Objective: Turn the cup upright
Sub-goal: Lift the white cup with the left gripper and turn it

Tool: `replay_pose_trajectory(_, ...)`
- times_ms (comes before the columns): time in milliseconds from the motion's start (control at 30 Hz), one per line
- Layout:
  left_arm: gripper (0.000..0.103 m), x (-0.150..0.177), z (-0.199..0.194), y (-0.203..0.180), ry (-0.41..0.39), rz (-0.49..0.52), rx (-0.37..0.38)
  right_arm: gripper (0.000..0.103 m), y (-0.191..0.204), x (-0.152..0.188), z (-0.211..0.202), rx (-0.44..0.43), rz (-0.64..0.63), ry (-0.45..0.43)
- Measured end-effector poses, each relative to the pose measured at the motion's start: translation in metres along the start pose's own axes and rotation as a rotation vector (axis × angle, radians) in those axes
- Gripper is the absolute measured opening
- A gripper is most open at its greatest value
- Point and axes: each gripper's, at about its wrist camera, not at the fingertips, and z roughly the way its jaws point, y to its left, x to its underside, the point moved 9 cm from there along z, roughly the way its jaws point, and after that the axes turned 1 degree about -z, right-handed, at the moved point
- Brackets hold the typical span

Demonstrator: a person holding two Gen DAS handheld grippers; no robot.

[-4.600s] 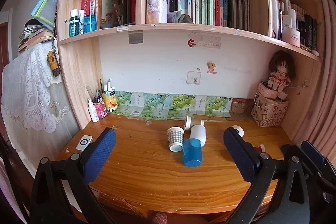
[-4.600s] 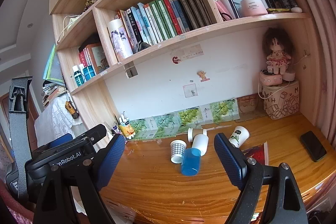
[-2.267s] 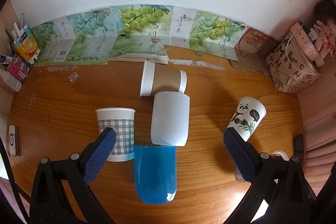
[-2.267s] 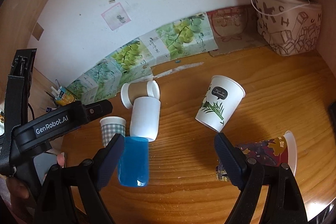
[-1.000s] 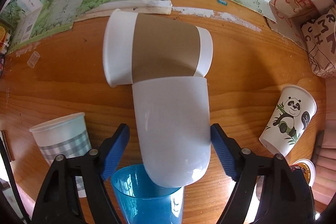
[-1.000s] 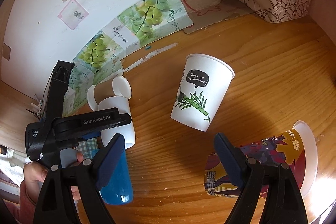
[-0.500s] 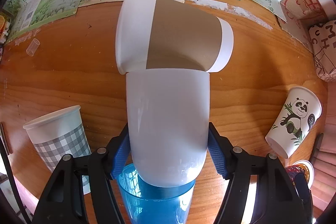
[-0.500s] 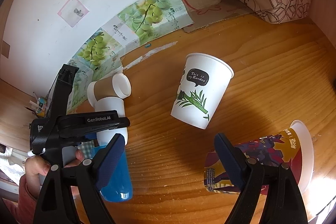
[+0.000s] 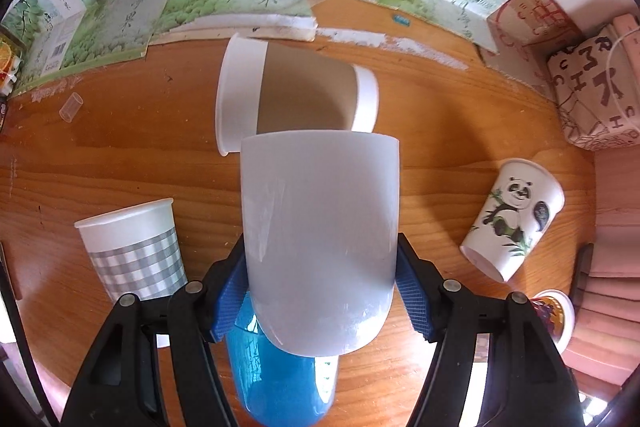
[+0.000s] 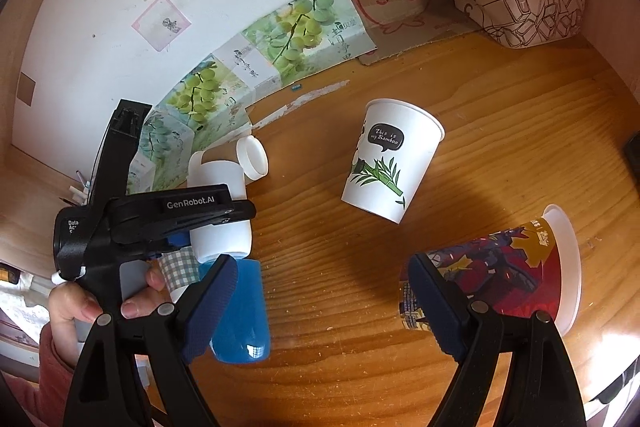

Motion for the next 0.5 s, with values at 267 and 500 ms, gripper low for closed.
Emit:
replay_pose_trajectory(267, 0.070, 0.005, -0.041, -0.021, -0.068, 0.019, 0.032, 0.087, 0.008, 0.013, -0.024, -0.030, -0.027, -0.042)
replay_pose_trajectory(500, 0.070, 0.028, -0.071, -0.022, -0.124, 0.006, 0.062, 0.087, 0.014, 0.032, -0.049, -0.063, -0.060, -0.090)
